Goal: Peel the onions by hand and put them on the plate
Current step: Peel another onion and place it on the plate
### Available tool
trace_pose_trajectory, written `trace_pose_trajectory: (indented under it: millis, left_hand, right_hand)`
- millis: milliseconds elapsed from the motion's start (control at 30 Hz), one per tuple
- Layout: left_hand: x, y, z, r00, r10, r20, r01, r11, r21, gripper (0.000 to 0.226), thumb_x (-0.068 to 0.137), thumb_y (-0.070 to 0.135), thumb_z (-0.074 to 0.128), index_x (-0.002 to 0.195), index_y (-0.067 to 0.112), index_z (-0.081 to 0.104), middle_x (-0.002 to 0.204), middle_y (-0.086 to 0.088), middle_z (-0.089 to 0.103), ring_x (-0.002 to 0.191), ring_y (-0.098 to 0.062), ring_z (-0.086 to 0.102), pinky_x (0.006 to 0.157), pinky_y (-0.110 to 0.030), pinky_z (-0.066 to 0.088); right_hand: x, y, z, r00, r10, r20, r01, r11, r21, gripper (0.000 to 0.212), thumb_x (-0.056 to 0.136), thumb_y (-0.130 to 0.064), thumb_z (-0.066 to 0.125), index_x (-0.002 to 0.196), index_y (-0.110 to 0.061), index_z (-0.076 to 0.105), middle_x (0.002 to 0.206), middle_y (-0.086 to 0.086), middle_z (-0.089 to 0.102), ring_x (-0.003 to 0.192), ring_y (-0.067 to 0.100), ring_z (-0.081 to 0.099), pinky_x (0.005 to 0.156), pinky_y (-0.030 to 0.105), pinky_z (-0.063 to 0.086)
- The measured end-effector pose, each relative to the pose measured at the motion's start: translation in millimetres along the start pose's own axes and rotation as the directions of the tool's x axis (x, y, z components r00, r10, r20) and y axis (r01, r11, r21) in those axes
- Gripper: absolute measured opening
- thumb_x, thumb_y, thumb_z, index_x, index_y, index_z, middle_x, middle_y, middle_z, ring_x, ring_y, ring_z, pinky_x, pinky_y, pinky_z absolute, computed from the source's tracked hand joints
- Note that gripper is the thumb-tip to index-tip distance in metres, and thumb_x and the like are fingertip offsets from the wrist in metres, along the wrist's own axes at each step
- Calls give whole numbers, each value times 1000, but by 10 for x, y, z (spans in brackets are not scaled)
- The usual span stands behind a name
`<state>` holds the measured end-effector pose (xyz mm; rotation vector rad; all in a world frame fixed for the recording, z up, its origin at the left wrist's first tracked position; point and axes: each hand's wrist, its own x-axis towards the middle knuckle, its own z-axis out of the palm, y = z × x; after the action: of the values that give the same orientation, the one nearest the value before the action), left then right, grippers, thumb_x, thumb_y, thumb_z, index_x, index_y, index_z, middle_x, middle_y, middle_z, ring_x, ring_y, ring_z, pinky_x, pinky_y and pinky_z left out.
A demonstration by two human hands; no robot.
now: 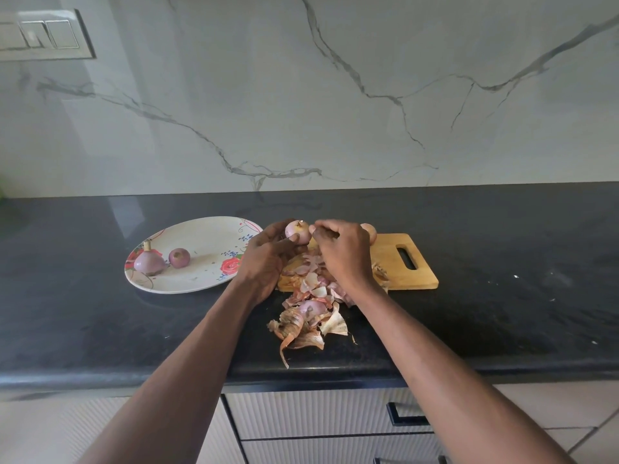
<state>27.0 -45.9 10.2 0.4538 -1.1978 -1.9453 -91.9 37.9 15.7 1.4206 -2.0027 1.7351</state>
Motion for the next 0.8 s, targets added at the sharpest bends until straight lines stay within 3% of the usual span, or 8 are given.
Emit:
trace_pose_trajectory:
  millis: [100, 167, 267, 367, 567, 700, 800]
  left_hand:
    - [-21, 10, 11, 999, -9, 36, 9, 1000, 6, 47, 71, -3, 69, 117, 0, 63, 105, -18, 73, 86, -26, 73, 81, -35, 63]
    - [-32, 14, 16, 999, -12, 45, 11, 1000, 14, 50, 69, -1, 71, 118, 1, 64, 109, -19, 73, 88, -27, 73, 78, -35, 63]
    - [-34, 1, 16, 999, -8, 47, 6, 999, 47, 44, 72, 1, 71, 115, 5, 67, 109, -18, 73, 88, -27, 73, 79, -37, 63]
    - [-31, -10, -1, 999, -8, 54, 4, 997, 76, 40, 77, 1, 69, 117, 9, 68, 110, -19, 74, 88, -29, 74, 79, -39, 63]
    - [-35, -13, -22, 998, -23, 59, 16, 993, 120, 52, 76, 2, 69, 127, 9, 64, 117, -20, 72, 98, -33, 72, 83, -40, 62]
    - [-52, -16, -15, 998, -39, 58, 31, 990, 136, 55, 80, -2, 67, 133, 7, 61, 119, -20, 71, 96, -33, 73, 76, -36, 63]
    - [-46, -23, -31, 998, -39, 49, 31, 985, 167, 49, 88, -9, 61, 135, 5, 61, 117, -19, 72, 96, -32, 73, 79, -38, 63]
  right_hand:
    - [4, 6, -1, 999, 13, 34, -13, 1000, 15, 26, 90, -18, 71, 112, -3, 74, 108, 7, 75, 98, 15, 70, 83, 21, 54]
    - [-2, 6, 5, 999, -12, 46, 12, 1000, 1, 23, 89, -16, 72, 109, -3, 74, 105, 9, 75, 94, 17, 71, 80, 25, 57]
    - [-21, 14, 12, 999, -19, 51, 19, 1000, -6, 16, 87, -16, 72, 96, -5, 78, 89, 9, 75, 76, 20, 70, 65, 39, 57]
    - [-24, 37, 18, 999, -32, 40, 33, 999, -25, 16, 85, -17, 70, 77, -5, 78, 72, 6, 70, 61, 21, 64, 54, 43, 51]
    - [-30, 13, 17, 997, -36, 63, 39, 998, -48, 15, 85, -16, 73, 94, -5, 78, 83, 8, 72, 69, 18, 65, 60, 39, 55]
    - [-49, 31, 23, 996, -61, 64, 67, 994, -82, 12, 83, -14, 77, 87, -2, 78, 78, 8, 70, 66, 19, 63, 56, 38, 53]
    - [-69, 44, 44, 990, -123, 71, 132, 979, -154, 9, 83, -9, 74, 79, 0, 74, 74, 8, 67, 61, 20, 60, 52, 40, 51]
